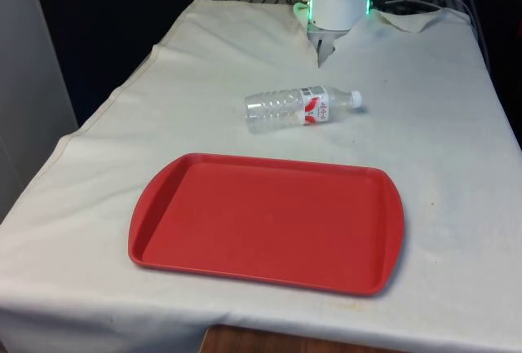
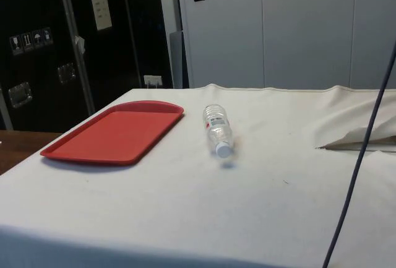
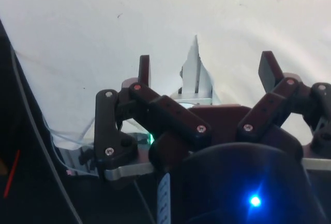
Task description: Place the bottle upright on the tray.
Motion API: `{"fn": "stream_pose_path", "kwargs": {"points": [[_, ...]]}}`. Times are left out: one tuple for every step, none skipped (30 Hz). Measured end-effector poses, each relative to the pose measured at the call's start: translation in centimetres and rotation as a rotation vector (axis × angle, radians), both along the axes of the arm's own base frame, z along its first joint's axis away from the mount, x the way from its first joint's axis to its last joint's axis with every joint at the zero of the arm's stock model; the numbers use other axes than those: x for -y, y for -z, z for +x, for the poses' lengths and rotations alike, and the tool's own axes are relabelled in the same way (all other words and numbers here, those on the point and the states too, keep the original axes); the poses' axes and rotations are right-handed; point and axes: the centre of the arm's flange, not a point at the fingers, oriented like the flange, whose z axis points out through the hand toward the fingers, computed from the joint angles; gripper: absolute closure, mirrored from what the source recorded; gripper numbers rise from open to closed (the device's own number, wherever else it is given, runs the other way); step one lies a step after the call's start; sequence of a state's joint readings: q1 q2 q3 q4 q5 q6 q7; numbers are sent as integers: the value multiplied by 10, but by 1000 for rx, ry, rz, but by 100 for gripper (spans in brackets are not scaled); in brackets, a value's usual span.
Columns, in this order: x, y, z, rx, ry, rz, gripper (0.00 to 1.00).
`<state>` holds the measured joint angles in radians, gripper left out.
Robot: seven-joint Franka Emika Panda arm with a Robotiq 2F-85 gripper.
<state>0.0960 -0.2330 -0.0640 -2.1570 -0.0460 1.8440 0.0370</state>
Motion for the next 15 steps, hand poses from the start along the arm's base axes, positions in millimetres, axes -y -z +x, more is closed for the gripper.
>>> {"fn": "stream_pose_path", "kwargs": {"points": [[1,0,-2,0,0,-1,0],[2,0,-3,0,0,-3,0],[4,-1,-5,1,2,-3,0],[5,0,-7,1,2,-4,0],[5,0,-7,1,2,-4,0],[8,0,-9,1,3,-7,0],[9,0,-11,1,4,-9,0],[11,-1,-12,2,4,-9,0],[12,-1,-13,3,4,-10,0],[14,-1,-14,3,5,-9,0],[15,-1,-16,3,5,-10,0],[16,-1,-17,2,4,-10,0],[16,-1,-17,2,4,-10,0],[18,-1,-18,3,5,-9,0],[20,-1,-19,3,6,-9,0]]}}
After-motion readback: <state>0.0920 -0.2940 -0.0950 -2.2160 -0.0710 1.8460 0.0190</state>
